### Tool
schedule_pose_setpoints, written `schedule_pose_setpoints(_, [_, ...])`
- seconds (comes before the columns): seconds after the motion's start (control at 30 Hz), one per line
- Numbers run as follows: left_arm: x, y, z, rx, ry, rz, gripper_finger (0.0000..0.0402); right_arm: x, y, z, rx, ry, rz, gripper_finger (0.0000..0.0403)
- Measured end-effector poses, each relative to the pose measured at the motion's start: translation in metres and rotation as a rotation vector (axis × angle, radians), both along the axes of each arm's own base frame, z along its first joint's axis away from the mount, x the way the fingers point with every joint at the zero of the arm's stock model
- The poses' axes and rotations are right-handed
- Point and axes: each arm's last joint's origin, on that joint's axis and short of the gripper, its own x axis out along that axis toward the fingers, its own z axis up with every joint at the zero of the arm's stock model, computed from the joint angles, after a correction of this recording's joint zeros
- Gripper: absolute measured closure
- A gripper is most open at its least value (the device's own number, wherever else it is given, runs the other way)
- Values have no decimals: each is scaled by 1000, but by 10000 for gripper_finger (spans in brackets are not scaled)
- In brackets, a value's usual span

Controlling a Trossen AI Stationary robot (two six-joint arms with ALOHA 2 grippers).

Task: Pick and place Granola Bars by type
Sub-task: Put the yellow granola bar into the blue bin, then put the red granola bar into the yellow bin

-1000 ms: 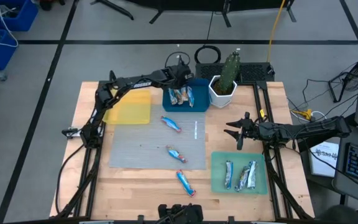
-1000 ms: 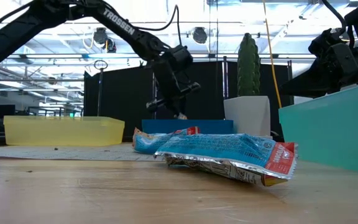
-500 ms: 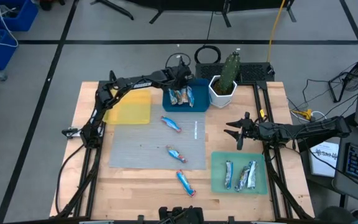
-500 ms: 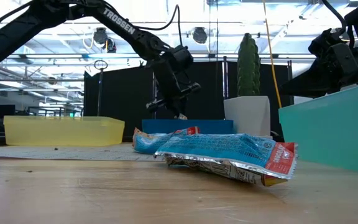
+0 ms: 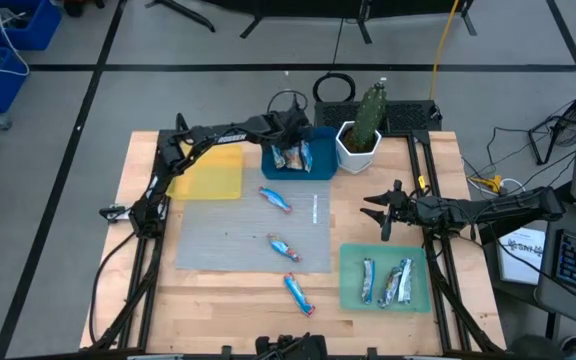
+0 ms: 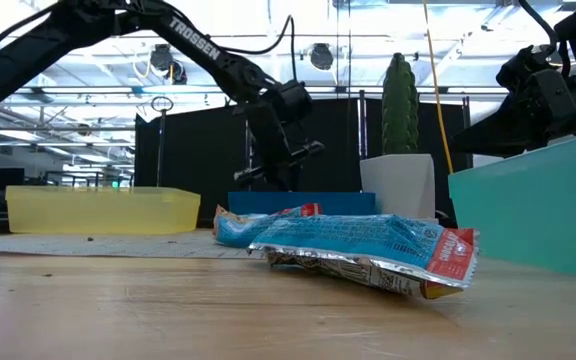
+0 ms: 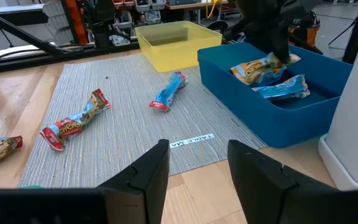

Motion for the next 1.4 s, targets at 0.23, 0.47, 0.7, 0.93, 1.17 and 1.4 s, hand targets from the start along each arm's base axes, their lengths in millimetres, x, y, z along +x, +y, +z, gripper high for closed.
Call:
schedule_pose_setpoints(0.23, [0, 0, 0, -25, -16, -6, 384, 0, 0, 0, 0, 0, 0, 245])
schedule_pose_setpoints(0.47, [0, 1, 0, -20, -22, -6, 361, 0, 0, 0, 0, 0, 0, 245])
schedule_pose_setpoints(0.7, [2, 2, 1, -15, -41, -10, 310, 0, 0, 0, 0, 0, 1, 245])
schedule_pose_setpoints(0.93, [2, 2, 1, -9, -37, -19, 305, 0, 0, 0, 0, 0, 0, 245])
schedule_pose_setpoints(1.17, [3, 2, 6, 22, -45, -84, 303, 0, 0, 0, 0, 0, 0, 245])
schedule_pose_setpoints(1.4, [1, -8, 39, 104, -58, -256, 302, 0, 0, 0, 0, 0, 0, 245])
